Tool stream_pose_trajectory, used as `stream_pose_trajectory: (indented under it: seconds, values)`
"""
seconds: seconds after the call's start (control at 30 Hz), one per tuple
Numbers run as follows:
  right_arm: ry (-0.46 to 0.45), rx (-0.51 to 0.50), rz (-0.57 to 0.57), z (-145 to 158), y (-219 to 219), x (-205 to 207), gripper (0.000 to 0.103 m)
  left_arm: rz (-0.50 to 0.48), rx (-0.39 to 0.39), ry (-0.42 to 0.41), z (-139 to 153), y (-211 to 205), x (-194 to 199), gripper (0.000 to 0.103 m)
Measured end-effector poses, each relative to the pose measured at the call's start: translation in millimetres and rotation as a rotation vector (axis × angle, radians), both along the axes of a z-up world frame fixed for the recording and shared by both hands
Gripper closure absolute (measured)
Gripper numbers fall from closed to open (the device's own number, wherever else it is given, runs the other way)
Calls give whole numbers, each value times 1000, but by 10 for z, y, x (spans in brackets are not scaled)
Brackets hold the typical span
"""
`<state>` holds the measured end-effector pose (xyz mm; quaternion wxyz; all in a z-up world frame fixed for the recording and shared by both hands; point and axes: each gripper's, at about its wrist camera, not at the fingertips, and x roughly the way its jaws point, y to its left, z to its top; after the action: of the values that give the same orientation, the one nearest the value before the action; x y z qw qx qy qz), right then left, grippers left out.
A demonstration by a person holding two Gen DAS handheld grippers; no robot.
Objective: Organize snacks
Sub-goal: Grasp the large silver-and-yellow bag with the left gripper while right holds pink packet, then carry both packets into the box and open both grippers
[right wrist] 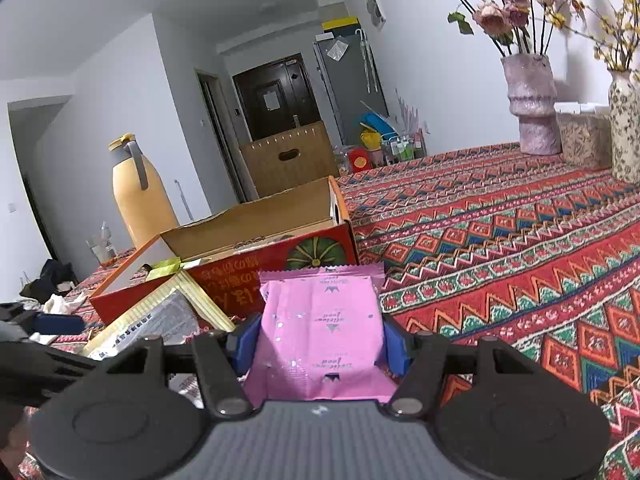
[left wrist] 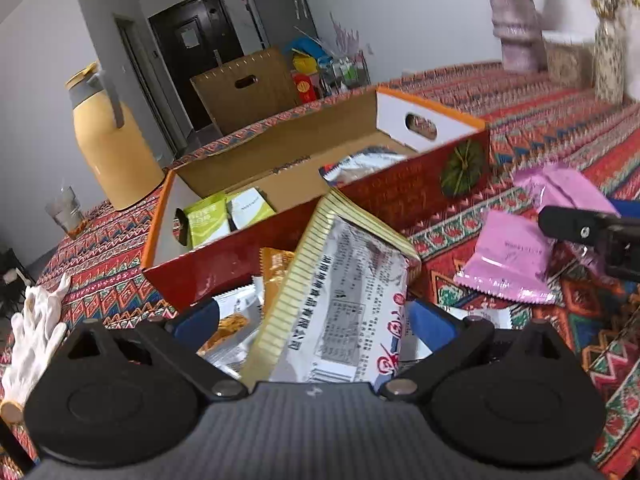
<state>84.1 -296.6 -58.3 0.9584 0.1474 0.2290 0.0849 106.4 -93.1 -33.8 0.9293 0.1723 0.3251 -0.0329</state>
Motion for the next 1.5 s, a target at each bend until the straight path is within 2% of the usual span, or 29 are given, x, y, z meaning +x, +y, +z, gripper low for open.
stream_pose_trajectory:
  seconds: [0.33,0.4,0.47,0.67,0.73,0.9,1.07,1.5]
  values:
    - [0,42,16,-79,-53,7,42,5,51,44,-144,-90,103,0]
    - [1,44,18,-89,-56,8,42,-2,47,48,-148,-108,109,3]
    - [1,47,20,-95,-59,8,42,-13,38,52,-149,-121,105,17]
    - [0,49,21,-96,-59,0,42,-24,12,52,-108,-110,80,39]
    - [0,47,20,-94,-60,-3,42,-37,3,50,-90,-110,56,52]
    - [1,44,19,-86,-49,-23,42,-55,-21,49,-56,-107,2,57]
    - [4,37,17,-69,-30,-47,42,-59,-55,38,11,-69,-56,58]
    - [-38,4,28,142,79,-52,42,-47,-169,-46,425,108,-134,57]
